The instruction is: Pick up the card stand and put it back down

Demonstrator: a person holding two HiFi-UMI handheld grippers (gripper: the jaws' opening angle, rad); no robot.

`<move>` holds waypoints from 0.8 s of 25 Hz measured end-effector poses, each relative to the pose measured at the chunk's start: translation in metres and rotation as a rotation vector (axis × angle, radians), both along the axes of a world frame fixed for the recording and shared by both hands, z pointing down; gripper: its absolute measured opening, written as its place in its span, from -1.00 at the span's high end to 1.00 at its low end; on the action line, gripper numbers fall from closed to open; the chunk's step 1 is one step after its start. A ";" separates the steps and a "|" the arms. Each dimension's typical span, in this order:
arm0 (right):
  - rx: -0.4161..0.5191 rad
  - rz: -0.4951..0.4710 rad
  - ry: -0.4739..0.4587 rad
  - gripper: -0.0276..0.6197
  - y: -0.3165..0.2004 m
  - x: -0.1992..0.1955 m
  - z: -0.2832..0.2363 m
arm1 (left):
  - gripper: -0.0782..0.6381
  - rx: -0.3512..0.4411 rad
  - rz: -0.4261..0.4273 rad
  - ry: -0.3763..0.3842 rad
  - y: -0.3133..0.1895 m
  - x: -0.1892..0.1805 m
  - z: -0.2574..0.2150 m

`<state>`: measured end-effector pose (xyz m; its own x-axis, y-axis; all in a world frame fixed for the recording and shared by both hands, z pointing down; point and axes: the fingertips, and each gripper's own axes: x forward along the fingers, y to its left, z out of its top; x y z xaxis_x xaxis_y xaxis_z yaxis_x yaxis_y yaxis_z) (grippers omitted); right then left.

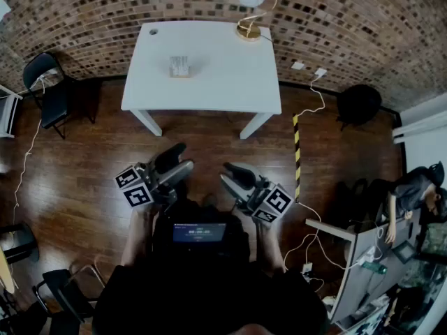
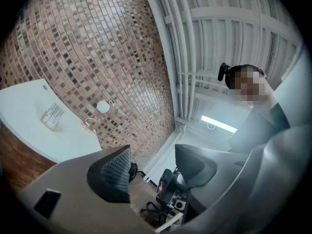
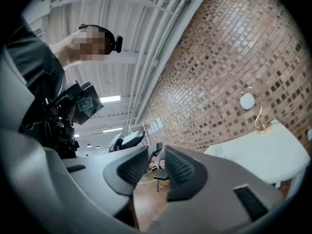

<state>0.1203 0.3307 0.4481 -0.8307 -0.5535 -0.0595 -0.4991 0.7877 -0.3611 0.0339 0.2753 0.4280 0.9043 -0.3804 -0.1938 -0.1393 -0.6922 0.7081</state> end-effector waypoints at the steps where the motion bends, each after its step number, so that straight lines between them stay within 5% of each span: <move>1: 0.002 0.001 0.009 0.57 -0.010 -0.002 0.000 | 0.03 0.005 -0.007 -0.009 -0.010 -0.004 0.003; 20: -0.137 0.081 0.083 0.55 -0.219 -0.086 0.041 | 0.03 -0.091 -0.074 0.068 -0.216 -0.131 0.050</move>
<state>0.0343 0.1121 0.4894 -0.7817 -0.6175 0.0879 -0.5919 0.6899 -0.4168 -0.0966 0.0591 0.4776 0.8592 -0.4641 -0.2153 -0.1373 -0.6146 0.7768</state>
